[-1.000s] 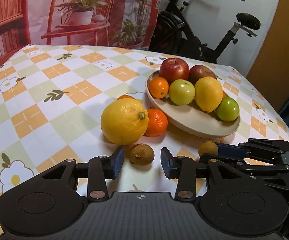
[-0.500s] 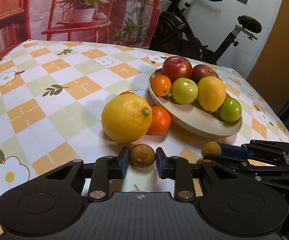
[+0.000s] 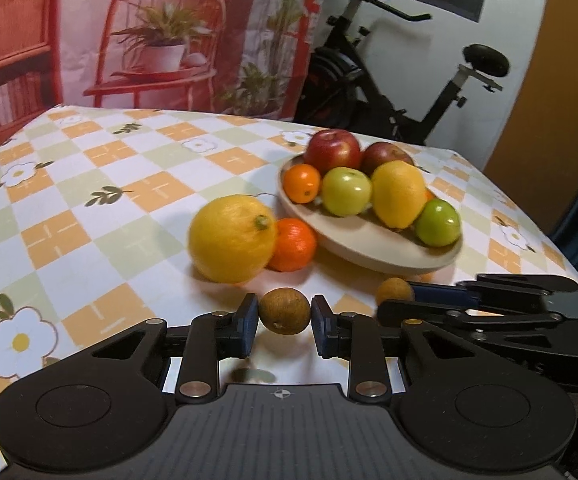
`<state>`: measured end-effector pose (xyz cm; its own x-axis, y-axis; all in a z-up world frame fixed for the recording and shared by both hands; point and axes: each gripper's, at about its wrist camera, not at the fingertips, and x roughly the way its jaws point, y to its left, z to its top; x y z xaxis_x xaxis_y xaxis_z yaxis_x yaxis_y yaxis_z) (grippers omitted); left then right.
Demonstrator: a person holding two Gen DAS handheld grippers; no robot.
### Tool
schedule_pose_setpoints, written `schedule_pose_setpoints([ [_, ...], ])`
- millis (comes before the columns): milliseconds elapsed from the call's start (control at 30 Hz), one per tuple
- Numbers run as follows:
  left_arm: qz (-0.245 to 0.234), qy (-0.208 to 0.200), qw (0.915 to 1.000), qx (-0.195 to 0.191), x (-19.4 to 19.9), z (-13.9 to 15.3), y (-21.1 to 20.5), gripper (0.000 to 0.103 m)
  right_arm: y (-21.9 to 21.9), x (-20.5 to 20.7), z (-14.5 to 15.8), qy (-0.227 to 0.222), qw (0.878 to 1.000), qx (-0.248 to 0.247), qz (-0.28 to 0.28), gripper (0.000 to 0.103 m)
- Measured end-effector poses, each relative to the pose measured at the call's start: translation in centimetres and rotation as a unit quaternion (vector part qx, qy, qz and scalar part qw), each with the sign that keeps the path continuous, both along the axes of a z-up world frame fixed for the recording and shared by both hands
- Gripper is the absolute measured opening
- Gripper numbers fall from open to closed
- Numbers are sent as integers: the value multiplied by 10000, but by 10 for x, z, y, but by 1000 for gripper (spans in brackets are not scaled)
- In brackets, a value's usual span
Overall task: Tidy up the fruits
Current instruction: 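Lift both small brown fruits and carry them toward the plate, then lower both brown fruits onto the plate and open both grippers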
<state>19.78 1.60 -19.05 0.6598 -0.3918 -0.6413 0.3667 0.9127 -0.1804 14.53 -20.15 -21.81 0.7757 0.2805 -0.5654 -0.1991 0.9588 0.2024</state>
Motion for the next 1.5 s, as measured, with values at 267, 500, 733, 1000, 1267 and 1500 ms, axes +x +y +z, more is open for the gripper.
schedule_pose_setpoints([
  [267, -41, -10, 10000, -13, -1, 0, -1, 30, -3, -2, 0, -50, 10000, 24, -39, 23],
  [500, -360, -391, 9985, 144, -6, 16, -10, 30, -9, -14, 8, -406, 9988, -36, -282, 23],
  [733, -642, -727, 9952, 119, 3, 37, -25, 30, -40, -18, 21, -619, 9954, 42, -725, 23],
  [1000, -638, -749, 9951, 9, 33, 48, -43, 30, -72, -8, 34, -813, 9911, -207, -1035, 23],
  [1267, -748, -652, 9950, 119, 56, 45, -61, 30, -97, 5, 28, -792, 9874, -373, -1318, 23],
  [1500, -830, -474, 9954, 92, 91, 45, -82, 30, -104, 19, 23, -791, 9870, -344, -1352, 23],
])
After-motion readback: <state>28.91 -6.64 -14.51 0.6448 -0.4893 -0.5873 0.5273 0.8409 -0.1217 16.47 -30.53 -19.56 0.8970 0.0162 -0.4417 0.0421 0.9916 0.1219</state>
